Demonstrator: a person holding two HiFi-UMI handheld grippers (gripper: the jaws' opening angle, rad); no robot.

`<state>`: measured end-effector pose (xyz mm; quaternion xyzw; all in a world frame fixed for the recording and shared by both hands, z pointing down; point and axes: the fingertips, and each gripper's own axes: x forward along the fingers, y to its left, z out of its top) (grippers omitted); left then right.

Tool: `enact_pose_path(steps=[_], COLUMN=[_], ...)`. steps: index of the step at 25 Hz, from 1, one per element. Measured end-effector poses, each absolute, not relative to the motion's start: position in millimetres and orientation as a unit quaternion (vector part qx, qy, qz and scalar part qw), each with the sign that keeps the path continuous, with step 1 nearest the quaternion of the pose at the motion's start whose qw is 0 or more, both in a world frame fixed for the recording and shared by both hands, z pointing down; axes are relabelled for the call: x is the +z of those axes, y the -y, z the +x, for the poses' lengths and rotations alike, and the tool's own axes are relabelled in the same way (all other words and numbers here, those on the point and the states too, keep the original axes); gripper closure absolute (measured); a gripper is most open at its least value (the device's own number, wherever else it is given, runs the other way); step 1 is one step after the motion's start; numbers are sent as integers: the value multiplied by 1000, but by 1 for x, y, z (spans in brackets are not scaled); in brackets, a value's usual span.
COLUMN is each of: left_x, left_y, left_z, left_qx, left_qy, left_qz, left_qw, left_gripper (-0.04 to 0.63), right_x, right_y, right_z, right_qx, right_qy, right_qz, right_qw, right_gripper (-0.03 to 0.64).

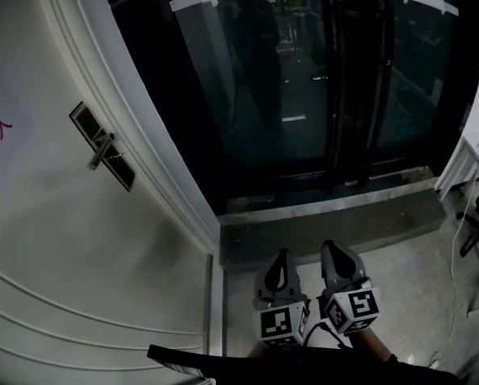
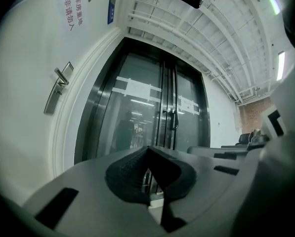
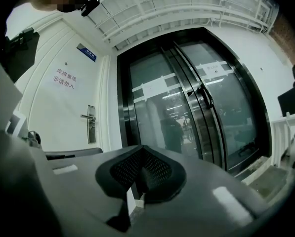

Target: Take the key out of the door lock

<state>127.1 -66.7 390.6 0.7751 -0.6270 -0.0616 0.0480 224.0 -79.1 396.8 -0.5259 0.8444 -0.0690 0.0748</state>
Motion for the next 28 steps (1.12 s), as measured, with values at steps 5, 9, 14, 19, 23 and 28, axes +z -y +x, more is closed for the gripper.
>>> enact_pose_path(steps=[5, 9, 14, 19, 23, 28], left_x=[399, 412, 422, 410, 398, 396], left_y=[103, 124, 160, 208, 239, 257], left_z=[111, 104, 91, 72, 51, 13], left_qx=[-63, -47, -47, -62, -71, -73], left_qy=[632, 634, 655, 692, 727, 776], left_qz=[771, 769, 750, 716, 681, 625], left_qw=[57, 68, 75, 64, 56, 49], left_gripper=[597, 597, 595, 596, 596, 597], right_x=[403, 409, 414, 408, 392, 389], right_y=[116, 136, 179, 236, 278, 312], right_z=[211, 206, 194, 167, 141, 98], right_qx=[-78, -97, -102, -97, -89, -104], right_qy=[-842, -840, -851, -884, -908, -933], right_qz=[-528, -527, -509, -453, -403, -337], right_qw=[78, 82, 75, 69, 72, 70], right_gripper=[615, 615, 615, 615, 615, 615])
